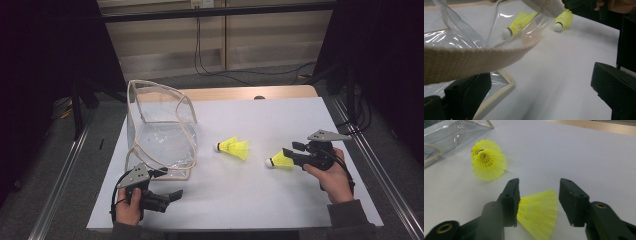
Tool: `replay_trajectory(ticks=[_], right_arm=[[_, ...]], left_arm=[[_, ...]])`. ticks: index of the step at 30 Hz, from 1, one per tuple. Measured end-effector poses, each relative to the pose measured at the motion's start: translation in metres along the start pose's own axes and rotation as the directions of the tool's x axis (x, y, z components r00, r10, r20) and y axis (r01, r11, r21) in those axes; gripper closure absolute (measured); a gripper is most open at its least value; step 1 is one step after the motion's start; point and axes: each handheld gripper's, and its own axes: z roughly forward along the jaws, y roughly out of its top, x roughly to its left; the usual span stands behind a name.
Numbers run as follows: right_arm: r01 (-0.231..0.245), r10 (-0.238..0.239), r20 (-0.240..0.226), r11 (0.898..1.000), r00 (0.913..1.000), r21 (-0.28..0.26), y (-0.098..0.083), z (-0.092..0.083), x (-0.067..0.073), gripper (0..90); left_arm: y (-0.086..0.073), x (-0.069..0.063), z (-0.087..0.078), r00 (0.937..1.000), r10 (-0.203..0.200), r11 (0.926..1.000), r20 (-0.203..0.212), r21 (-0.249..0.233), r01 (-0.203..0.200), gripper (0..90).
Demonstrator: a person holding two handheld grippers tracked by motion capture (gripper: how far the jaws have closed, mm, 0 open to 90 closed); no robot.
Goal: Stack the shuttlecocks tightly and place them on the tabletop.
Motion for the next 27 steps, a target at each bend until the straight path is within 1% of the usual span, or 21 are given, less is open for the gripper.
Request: replay_trajectory(ticks=[1,3,4,5,6,8,12,13,17,23,27], right_arm=[[-0.005,0.005,-0.003,1.0,1.0,0.004,0.0,0.001,0.0,46.7],[0.0,0.0,-0.016,1.0,0.9999,0.009,-0.002,0.002,0.001,44.0],[0.008,-0.008,-0.02,1.0,0.9998,0.01,-0.002,0.004,0.0,41.8],[0.003,-0.003,-0.028,1.0,0.9996,0.014,-0.002,0.005,0.001,39.4],[0.008,-0.008,-0.034,1.0,0.9994,0.016,-0.003,0.006,0.001,37.6],[0.008,-0.007,-0.033,1.0,0.9994,0.024,-0.003,0.007,0.002,34.2],[-0.001,0.002,-0.046,1.0,0.9989,0.021,-0.004,0.01,0.003,29.7],[-0.012,0.013,-0.05,1.0,0.9987,0.022,-0.005,0.01,0.003,27.8],[-0.02,0.021,-0.049,0.999,0.9986,0.029,-0.006,0.012,0.003,21.9],[-0.016,0.019,-0.063,0.998,0.9978,0.053,-0.009,0.014,0.003,19.7],[-0.016,0.02,-0.064,0.998,0.9977,0.061,-0.01,0.015,0.003,19.2]], left_arm=[[0.0,0.0,0.0,1.0,0.0,1.0,0.0,0.0,0.0,3.1],[0.0,0.0,0.0,1.0,0.0,1.0,0.0,0.0,0.0,3.1],[0.0,0.0,0.0,1.0,0.0,1.0,0.0,-0.001,0.0,3.1],[0.0,0.0,0.0,1.0,-0.001,1.0,0.0,0.0,0.001,3.1],[0.0,0.0,0.0,1.0,0.0,1.0,0.0,0.0,0.0,3.1],[0.0,0.0,0.0,1.0,-0.001,1.0,0.0,-0.001,0.001,3.1],[0.0,0.0,0.0,1.0,0.0,1.0,0.0,0.0,0.0,3.1],[0.0,0.0,0.0,1.0,-0.001,1.0,0.001,0.001,0.001,3.1],[0.0,0.0,0.0,1.0,0.001,1.0,-0.001,0.003,-0.001,3.1],[0.0,0.0,0.0,1.0,0.001,1.0,-0.001,0.0,-0.001,3.1],[0.0,0.0,0.0,1.0,0.001,1.0,-0.001,0.0,-0.001,3.1]])
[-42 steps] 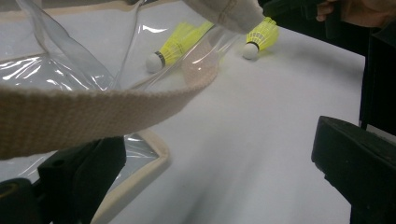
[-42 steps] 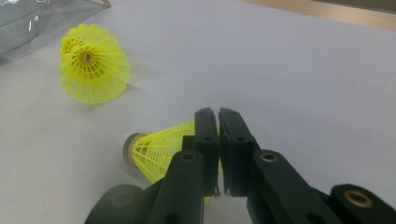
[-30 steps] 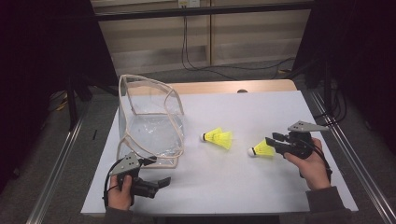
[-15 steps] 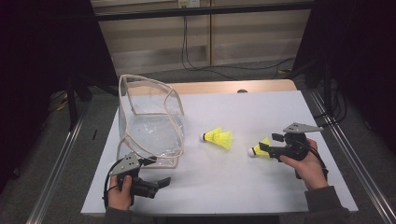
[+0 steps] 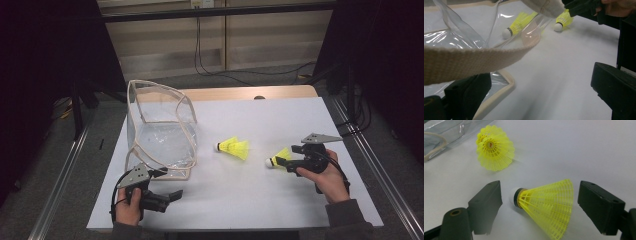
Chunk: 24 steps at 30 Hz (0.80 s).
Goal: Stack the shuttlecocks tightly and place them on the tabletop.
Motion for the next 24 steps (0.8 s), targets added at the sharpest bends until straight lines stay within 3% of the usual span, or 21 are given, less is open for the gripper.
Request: replay_trajectory(ticks=[10,24], right_arm=[[0.029,-0.029,-0.006,0.999,0.9996,0.042,-0.0031,0.0039,0.0011,28.4],[0.095,-0.091,-0.047,0.992,0.9947,0.083,-0.0054,0.0053,0.0034,52.7]], left_arm=[[0.0003,0.0001,-0.0004,1.0,0.003,1.0,-0.001,0.0,-0.003,3.1],[0.0007,-0.0001,-0.0008,1.0,0.006,1.0,-0.002,0.002,-0.006,3.1]])
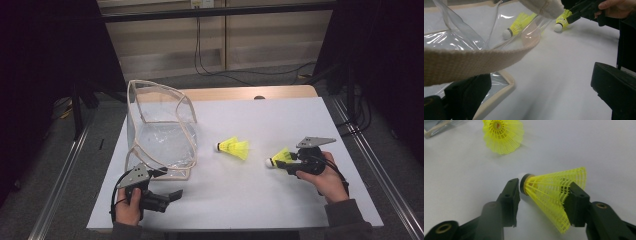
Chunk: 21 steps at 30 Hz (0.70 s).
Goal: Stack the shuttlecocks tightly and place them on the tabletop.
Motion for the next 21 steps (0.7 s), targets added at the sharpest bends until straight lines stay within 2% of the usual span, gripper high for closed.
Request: replay_trajectory(ticks=[4,8,14,21], right_arm=[[0.04,-0.04,-0.014,0.999,0.9991,0.017,-0.0007,0.0004,0.0008,60.8],[0.055,-0.054,-0.023,0.998,0.9983,0.023,-0.0018,0.0017,0.0011,67.1],[0.062,-0.062,-0.059,0.998,0.9963,0.011,-0.0028,0.0027,0.0016,87.2],[0.03,-0.032,-0.055,0.999,0.998,-0.033,-0.0011,0.0037,0.0021,87.9]], left_arm=[[0.0,-0.0001,-0.0001,1.0,0.0,1.0,0.0,-0.001,0.0,3.1],[0.0001,-0.0003,0.0,1.0,-0.001,1.0,-0.003,-0.004,0.001,3.1],[0.0002,-0.0002,-0.0002,1.0,0.002,1.0,-0.002,-0.002,-0.002,3.1],[0.0003,-0.0005,-0.0001,1.0,0.0,1.0,-0.004,-0.005,0.0,3.1]])
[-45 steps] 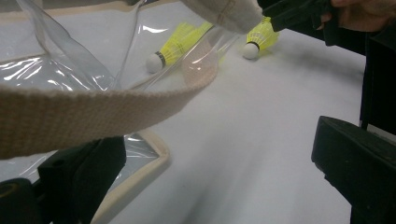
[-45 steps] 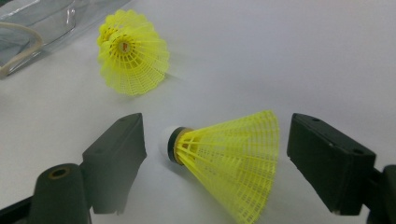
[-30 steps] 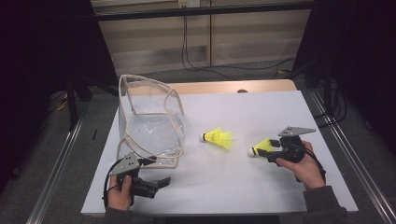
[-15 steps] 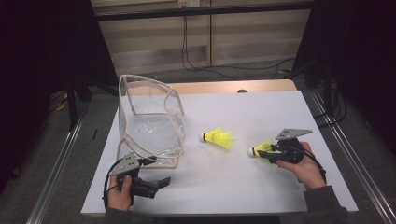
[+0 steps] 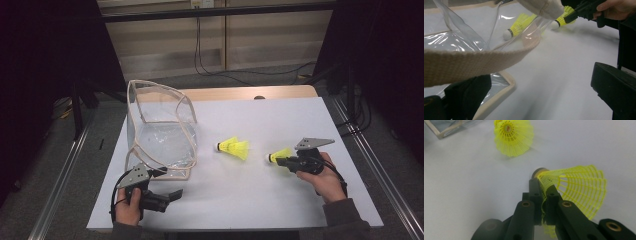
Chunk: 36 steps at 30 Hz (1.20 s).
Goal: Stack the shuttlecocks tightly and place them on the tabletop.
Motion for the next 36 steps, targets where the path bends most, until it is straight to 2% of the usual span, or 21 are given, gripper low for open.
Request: replay_trajectory(ticks=[9,13,30,36], right_arm=[[-0.028,0.027,-0.009,0.998,0.9996,-0.055,0.002,0.004,0.003,87.5],[-0.025,0.023,-0.02,0.997,0.9995,-0.072,0.004,0.007,0.005,87.5],[-0.019,0.015,-0.035,0.995,0.9993,-0.095,0.01,0.017,0.012,87.7],[-0.034,0.029,-0.049,0.994,0.9984,-0.104,0.012,0.019,0.012,87.7]], left_arm=[[0.0,0.0,0.0,1.0,0.001,1.0,0.0,0.0,-0.001,3.1],[0.0,0.0,0.0,1.0,0.001,1.0,0.001,0.0,-0.001,3.1],[0.0,0.001,0.0,1.0,0.004,1.0,0.001,0.003,-0.004,3.1],[0.0,0.0,0.0,1.0,0.004,1.0,0.0,0.002,-0.004,3.1]])
